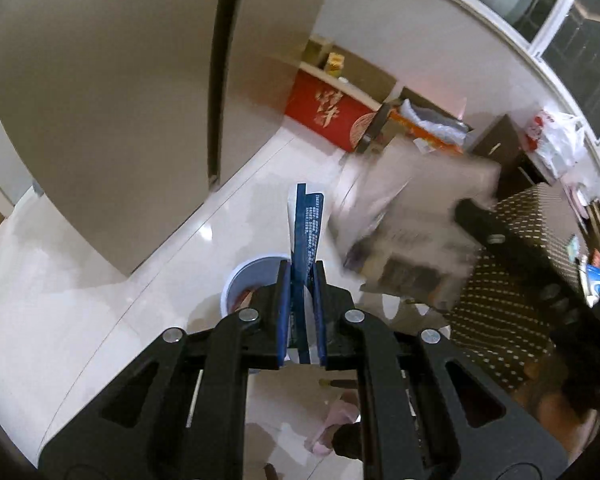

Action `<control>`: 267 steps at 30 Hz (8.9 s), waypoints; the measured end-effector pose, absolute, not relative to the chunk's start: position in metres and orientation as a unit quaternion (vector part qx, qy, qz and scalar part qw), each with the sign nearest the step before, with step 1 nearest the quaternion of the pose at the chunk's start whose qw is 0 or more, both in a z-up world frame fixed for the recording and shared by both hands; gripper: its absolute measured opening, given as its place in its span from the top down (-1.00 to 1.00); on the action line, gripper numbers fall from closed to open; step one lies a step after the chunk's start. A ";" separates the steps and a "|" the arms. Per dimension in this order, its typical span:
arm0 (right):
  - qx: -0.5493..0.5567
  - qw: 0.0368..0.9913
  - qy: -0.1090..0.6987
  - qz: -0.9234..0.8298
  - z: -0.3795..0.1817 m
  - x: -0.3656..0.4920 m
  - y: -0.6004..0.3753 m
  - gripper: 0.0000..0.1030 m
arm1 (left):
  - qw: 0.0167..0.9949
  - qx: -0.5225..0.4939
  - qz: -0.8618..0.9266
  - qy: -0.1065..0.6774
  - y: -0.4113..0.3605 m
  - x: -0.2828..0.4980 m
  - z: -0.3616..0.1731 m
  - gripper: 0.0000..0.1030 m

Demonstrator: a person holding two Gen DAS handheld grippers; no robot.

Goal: Collect trash
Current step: 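Carry the tube and newspaper over the blue bucket and open both grippers, then grasp the white printed plastic bag with left gripper while right grasps the blue medicine box, then carry the bag and box over the blue bucket and open both grippers, then grasp the white dropper bottle with left gripper while right grasps the black snack wrapper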

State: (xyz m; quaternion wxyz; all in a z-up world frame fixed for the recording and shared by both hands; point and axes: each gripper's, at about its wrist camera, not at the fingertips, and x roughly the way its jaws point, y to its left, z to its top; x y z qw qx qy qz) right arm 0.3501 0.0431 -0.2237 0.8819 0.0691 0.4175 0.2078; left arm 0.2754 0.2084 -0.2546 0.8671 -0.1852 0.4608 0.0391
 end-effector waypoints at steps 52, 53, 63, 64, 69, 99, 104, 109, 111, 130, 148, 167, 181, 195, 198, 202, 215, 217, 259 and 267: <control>0.125 0.941 0.300 0.099 -0.115 0.231 -0.140 -0.18 | 0.907 -0.095 -0.049 0.406 0.064 0.255 -0.156 -0.60; 0.127 0.941 0.299 0.091 -0.114 0.227 -0.150 -0.18 | 0.908 -0.084 -0.060 0.405 0.050 0.252 -0.153 -0.60; 0.149 0.946 0.286 -0.019 -0.112 0.173 -0.276 -0.20 | 0.893 -0.019 -0.188 0.408 -0.080 0.232 -0.141 -0.60; 0.151 0.946 0.286 -0.029 -0.114 0.167 -0.288 -0.21 | 0.890 -0.012 -0.204 0.408 -0.095 0.229 -0.142 -0.60; 0.160 0.939 0.293 -0.079 -0.126 0.146 -0.342 -0.22 | 0.876 0.027 -0.250 0.412 -0.156 0.223 -0.147 -0.60; -0.150 0.907 0.381 -0.094 -0.178 0.227 -0.323 -0.26 | 0.849 0.047 -0.294 0.436 -0.211 0.248 -0.182 0.35; -0.167 0.907 0.372 -0.101 -0.178 0.238 -0.318 0.16 | 0.850 0.039 -0.300 0.432 -0.209 0.249 -0.180 0.37; -0.126 0.926 0.340 -0.108 -0.156 0.229 -0.331 0.66 | 0.856 0.027 -0.311 0.412 -0.202 0.243 -0.165 0.40; -0.111 0.935 0.318 -0.114 -0.143 0.222 -0.336 0.84 | 0.860 0.019 -0.315 0.401 -0.197 0.238 -0.157 0.41; 0.025 0.969 0.246 0.024 -0.065 0.183 -0.254 0.91 | 0.917 -0.069 -0.240 0.311 -0.072 0.202 -0.093 0.42; 0.032 0.924 0.312 0.218 -0.104 0.225 -0.041 0.91 | 0.923 -0.175 -0.049 0.340 0.128 0.198 -0.144 0.42; 0.024 0.869 0.436 0.231 -0.224 0.297 0.047 0.91 | 0.873 -0.224 0.039 0.433 0.214 0.260 -0.253 0.42; 0.016 0.857 0.480 0.187 -0.294 0.335 0.054 0.12 | 0.852 -0.216 0.049 0.475 0.218 0.287 -0.296 0.42; 0.019 0.895 0.411 0.173 -0.247 0.315 0.032 -0.10 | 0.857 -0.194 0.025 0.478 0.198 0.293 -0.291 0.42; 0.026 0.900 0.400 0.170 -0.238 0.313 0.025 -0.13 | 0.861 -0.189 0.018 0.472 0.194 0.294 -0.284 0.41; 0.036 0.908 0.383 0.165 -0.225 0.307 0.018 -0.14 | 0.868 -0.180 0.010 0.463 0.185 0.298 -0.273 0.36; 0.052 0.917 0.362 0.158 -0.198 0.288 -0.005 -0.19 | 0.877 -0.162 0.025 0.452 0.171 0.289 -0.247 -0.51; 0.054 0.918 0.359 0.158 -0.194 0.284 -0.009 -0.19 | 0.879 -0.162 0.023 0.449 0.168 0.286 -0.240 -0.51; 0.167 0.924 0.339 -0.062 -0.147 0.181 -0.361 -0.27 | 0.881 0.085 -0.214 0.414 -0.188 0.262 -0.166 -0.50; 0.182 0.916 0.354 -0.055 -0.152 0.198 -0.372 -0.27 | 0.866 0.102 -0.231 0.432 -0.209 0.281 -0.186 -0.09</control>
